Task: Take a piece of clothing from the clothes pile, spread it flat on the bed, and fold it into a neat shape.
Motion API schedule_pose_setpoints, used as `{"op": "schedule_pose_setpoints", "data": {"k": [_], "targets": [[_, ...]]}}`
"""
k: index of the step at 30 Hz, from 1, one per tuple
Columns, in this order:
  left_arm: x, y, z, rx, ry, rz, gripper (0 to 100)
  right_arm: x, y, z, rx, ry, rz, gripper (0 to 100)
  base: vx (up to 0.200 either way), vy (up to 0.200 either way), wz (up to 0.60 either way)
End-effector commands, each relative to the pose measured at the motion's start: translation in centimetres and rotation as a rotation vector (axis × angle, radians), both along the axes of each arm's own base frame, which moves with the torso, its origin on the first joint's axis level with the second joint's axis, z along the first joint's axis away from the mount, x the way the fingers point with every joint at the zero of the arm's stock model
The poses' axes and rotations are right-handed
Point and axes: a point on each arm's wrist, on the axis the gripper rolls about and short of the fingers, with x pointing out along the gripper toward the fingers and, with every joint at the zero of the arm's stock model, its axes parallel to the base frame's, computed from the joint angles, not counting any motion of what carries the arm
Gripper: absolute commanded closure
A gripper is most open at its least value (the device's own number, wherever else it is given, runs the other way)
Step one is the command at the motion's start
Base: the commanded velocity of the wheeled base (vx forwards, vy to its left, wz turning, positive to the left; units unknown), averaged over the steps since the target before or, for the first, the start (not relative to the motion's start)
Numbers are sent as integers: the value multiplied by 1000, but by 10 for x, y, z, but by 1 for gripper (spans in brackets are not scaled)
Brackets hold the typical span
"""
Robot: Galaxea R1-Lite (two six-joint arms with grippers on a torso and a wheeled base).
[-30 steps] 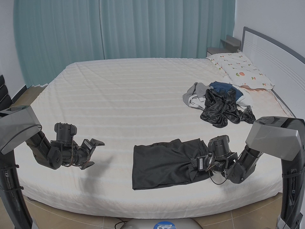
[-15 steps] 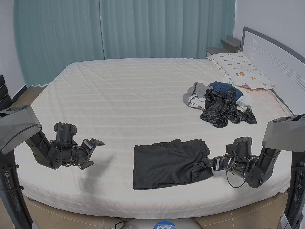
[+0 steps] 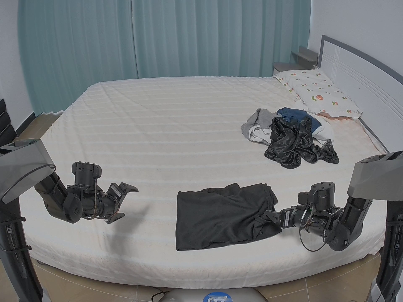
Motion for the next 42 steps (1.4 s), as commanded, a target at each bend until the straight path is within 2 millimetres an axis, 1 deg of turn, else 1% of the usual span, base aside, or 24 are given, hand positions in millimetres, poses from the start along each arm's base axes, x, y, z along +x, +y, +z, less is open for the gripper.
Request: {"op": "schedule_pose_setpoints", "data": {"k": [1, 5, 8, 12, 16, 18, 19, 21, 24, 25, 27, 33, 38, 39, 41, 42], "targets": [[0, 0, -1, 0, 1, 0, 0, 11, 15, -6, -3, -15, 5, 0, 0, 0, 0], [0, 0, -1, 0, 1, 0, 0, 14, 24, -14, 3, 0, 20, 0, 0, 0, 0], [0, 0, -1, 0, 1, 0, 0, 15, 25, -14, 12, 3, 17, 0, 0, 0, 0], [1, 0, -1, 1, 1, 2, 0, 9, 24, -25, -10, 47, 23, 0, 0, 0, 0], [1, 0, 0, 0, 0, 0, 0, 2, 21, -26, -29, 84, 22, 0, 0, 0, 0], [1, 0, 0, 0, 0, 0, 0, -7, 14, -24, -48, 115, 17, 0, 0, 0, 0], [1, 0, 0, 0, 0, 0, 0, -7, 14, -24, -48, 115, 17, 0, 0, 0, 0], [1, 0, 0, 0, 0, 0, 0, -13, 3, -20, -49, 124, -9, 0, 0, 0, 0], [1, 0, 0, 0, -2, 0, 0, -20, -8, -14, -48, 133, -29, 0, 0, 0, 0], [1, 0, 0, 0, -2, 0, 0, -20, -8, -14, -48, 133, -29, 0, 0, 0, 0], [1, 1, 0, 0, -2, 2, 0, -25, -19, -12, -58, 145, -51, 0, 0, 0, 0], [1, 0, -1, 2, 1, 1, 0, -29, -40, -14, -103, 164, -77, 0, 0, 0, 0], [2, 0, -2, 6, 1, 7, 0, -24, -46, -9, -87, 121, -99, 0, 0, 0, 0], [2, 0, -2, 7, 1, 9, 0, -17, -49, -1, -54, 59, -103, 0, 0, 0, 0], [2, 0, -2, 7, -1, 9, 0, -8, -49, 9, -8, 4, -71, 0, 0, 0, 0], [2, 0, -1, 7, -2, 9, 0, -5, -49, 11, 8, -3, -59, 0, 0, 0, 0]]}}
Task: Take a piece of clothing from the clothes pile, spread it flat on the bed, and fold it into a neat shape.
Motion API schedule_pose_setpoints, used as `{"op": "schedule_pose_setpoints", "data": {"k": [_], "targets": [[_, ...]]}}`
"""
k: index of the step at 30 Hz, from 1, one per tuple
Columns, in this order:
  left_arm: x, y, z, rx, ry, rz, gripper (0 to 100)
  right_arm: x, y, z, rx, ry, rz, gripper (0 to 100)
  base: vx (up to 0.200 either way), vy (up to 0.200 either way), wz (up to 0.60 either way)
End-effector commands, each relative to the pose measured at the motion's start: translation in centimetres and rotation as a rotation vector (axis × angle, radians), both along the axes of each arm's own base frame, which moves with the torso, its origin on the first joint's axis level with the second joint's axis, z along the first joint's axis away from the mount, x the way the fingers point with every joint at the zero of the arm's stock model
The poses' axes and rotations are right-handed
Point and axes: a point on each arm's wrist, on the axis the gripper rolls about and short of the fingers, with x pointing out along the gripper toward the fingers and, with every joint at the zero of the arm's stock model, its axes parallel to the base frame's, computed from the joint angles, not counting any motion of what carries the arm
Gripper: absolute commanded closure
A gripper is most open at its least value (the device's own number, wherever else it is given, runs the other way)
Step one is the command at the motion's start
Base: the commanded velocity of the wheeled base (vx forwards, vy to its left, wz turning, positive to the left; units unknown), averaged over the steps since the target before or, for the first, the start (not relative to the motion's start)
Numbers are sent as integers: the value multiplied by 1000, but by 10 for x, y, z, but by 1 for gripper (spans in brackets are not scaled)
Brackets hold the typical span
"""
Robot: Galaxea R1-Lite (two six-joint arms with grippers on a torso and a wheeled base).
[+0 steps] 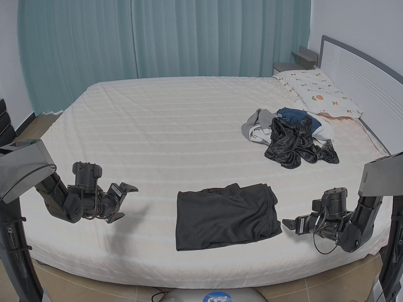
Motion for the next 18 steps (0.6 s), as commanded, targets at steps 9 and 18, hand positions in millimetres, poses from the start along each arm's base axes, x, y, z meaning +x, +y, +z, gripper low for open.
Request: {"op": "schedule_pose_setpoints", "data": {"k": [9, 18], "targets": [[0, 0, -1, 6, 1, 5, 0, 72, 20, -2, 337, -77, 44, 0, 178, 0, 0], [1, -3, -5, 25, 7, 17, 0, 99, 33, -36, 413, -34, 34, 0, 22, 0, 0]]}}
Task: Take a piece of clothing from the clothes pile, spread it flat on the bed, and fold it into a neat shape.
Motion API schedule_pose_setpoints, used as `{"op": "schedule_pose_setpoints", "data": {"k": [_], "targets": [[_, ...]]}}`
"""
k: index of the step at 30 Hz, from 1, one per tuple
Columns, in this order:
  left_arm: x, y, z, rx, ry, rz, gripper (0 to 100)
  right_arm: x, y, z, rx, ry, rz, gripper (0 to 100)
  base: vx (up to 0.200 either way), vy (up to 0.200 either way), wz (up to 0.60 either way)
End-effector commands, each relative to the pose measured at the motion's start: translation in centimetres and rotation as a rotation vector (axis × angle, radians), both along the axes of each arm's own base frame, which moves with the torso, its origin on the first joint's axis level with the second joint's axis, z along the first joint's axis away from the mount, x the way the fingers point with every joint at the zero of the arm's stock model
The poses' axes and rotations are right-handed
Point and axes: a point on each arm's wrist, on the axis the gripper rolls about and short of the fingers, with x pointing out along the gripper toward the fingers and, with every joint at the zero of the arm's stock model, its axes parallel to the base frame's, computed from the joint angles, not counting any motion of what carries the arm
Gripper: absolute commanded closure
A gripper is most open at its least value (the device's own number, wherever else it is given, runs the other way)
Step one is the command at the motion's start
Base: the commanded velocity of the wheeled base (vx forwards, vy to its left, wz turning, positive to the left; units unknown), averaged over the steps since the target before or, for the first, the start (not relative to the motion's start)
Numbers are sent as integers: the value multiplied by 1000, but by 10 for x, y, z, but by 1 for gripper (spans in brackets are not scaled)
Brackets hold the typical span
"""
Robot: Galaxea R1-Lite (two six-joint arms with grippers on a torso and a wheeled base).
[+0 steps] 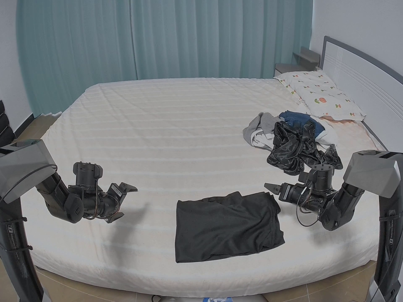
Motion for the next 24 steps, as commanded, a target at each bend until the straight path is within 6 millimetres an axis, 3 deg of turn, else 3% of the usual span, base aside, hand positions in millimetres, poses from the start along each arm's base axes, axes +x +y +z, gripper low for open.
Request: {"op": "schedule_pose_setpoints", "data": {"k": [1, 7, 8, 15, 24], "targets": [[0, -2, -3, 4, 7, -1, 0, 9, 6, -30, 37, 64, 19, 0, 0, 0, 0], [0, -2, -3, 4, 7, -3, 0, 8, 7, -29, 50, 72, 38, 0, 0, 0, 0], [0, -2, -3, 4, 7, -3, 0, 7, 8, -31, 49, 76, 39, 100, 0, 0, 0], [0, -2, -3, 4, 7, -3, 0, 5, 5, -29, 58, 76, 33, 100, 0, 0, 0], [-1, -3, -3, 5, 10, -3, 0, 13, -3, -23, 191, 65, -43, 100, 0, 0, 0]]}}
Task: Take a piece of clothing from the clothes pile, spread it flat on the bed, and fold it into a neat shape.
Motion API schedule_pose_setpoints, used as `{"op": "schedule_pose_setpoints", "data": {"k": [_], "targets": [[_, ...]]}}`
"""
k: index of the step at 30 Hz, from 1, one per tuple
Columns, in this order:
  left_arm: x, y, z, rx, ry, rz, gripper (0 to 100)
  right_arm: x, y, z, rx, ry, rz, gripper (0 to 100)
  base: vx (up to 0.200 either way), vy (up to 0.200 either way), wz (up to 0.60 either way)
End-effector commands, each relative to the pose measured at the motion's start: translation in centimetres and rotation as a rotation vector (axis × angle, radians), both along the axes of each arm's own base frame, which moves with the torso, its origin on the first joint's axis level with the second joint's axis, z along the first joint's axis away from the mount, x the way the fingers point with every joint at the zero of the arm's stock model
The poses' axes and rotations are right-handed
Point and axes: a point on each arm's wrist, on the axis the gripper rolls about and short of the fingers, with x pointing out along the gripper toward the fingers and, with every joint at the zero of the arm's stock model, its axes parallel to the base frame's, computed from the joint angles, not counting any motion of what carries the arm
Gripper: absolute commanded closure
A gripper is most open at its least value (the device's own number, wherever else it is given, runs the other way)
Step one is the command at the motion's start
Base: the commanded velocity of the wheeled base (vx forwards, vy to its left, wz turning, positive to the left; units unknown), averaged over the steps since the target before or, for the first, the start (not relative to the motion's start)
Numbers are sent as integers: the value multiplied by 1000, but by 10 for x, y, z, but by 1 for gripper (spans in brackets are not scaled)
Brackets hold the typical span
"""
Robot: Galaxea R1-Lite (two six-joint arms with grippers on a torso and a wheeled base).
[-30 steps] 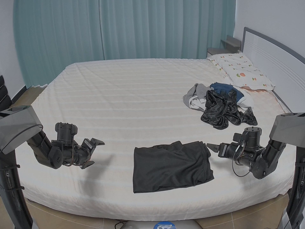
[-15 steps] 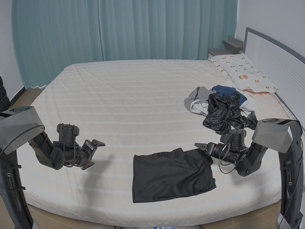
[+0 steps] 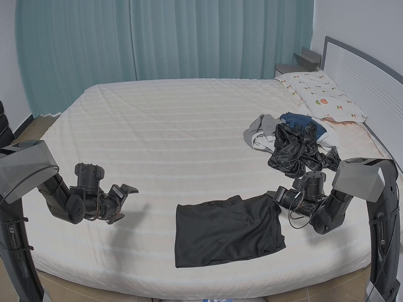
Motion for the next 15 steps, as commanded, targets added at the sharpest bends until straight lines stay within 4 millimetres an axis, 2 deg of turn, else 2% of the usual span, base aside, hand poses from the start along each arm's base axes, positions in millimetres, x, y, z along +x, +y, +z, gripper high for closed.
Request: {"op": "schedule_pose_setpoints", "data": {"k": [1, 8, 15], "targets": [[0, 0, -1, 0, 3, 1, 0, 3, -3, -1, 5, -2, -11, 100, 0, 0, 0], [-1, 0, -1, 0, 5, 1, 0, 9, -12, -1, 11, -14, -37, 100, 0, 0, 0], [-1, 0, -1, 0, 5, -1, 0, 11, -15, -10, 8, 1, -44, 100, 0, 0, 0]]}}
